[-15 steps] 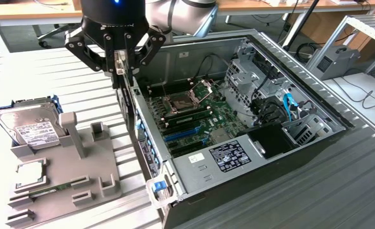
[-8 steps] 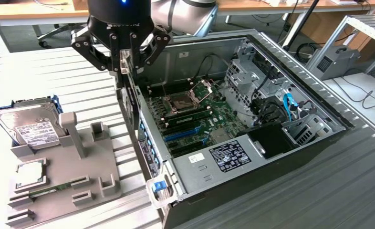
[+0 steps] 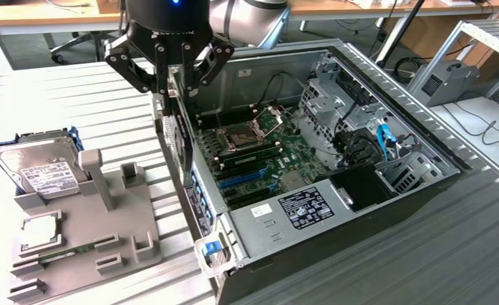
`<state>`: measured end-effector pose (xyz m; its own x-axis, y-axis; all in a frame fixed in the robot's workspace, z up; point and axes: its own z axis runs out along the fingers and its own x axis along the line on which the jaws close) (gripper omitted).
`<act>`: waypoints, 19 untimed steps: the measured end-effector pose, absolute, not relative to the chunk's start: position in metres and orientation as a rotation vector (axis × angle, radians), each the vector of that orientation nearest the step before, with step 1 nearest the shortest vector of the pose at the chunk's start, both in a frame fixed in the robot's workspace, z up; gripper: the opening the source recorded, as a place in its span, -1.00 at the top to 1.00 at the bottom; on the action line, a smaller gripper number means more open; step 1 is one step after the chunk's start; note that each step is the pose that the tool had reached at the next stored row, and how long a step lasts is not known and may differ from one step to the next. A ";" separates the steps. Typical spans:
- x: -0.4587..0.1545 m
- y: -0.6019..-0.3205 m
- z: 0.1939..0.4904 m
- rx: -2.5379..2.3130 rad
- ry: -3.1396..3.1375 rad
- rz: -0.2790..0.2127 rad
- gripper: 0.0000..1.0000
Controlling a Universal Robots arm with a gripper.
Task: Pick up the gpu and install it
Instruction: 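Pick up the gpu and move the gpu toward the slot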
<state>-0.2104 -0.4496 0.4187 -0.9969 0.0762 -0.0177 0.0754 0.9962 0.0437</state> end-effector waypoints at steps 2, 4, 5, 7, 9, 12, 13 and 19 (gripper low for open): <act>-0.208 -0.450 0.419 0.118 3.119 0.067 0.44; -0.205 -0.450 0.419 0.119 3.119 0.067 0.44; -0.204 -0.450 0.419 0.119 3.119 0.067 0.44; -0.201 -0.450 0.419 0.118 3.119 0.067 0.44; -0.199 -0.450 0.419 0.118 3.119 0.067 0.44; -0.195 -0.450 0.419 0.119 3.119 0.067 0.44; -0.194 -0.450 0.419 0.118 3.119 0.067 0.44; -0.186 -0.450 0.419 0.118 3.119 0.067 0.44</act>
<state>-0.1860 -0.4496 0.4187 -0.9969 0.0762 -0.0177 0.0754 0.9962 0.0436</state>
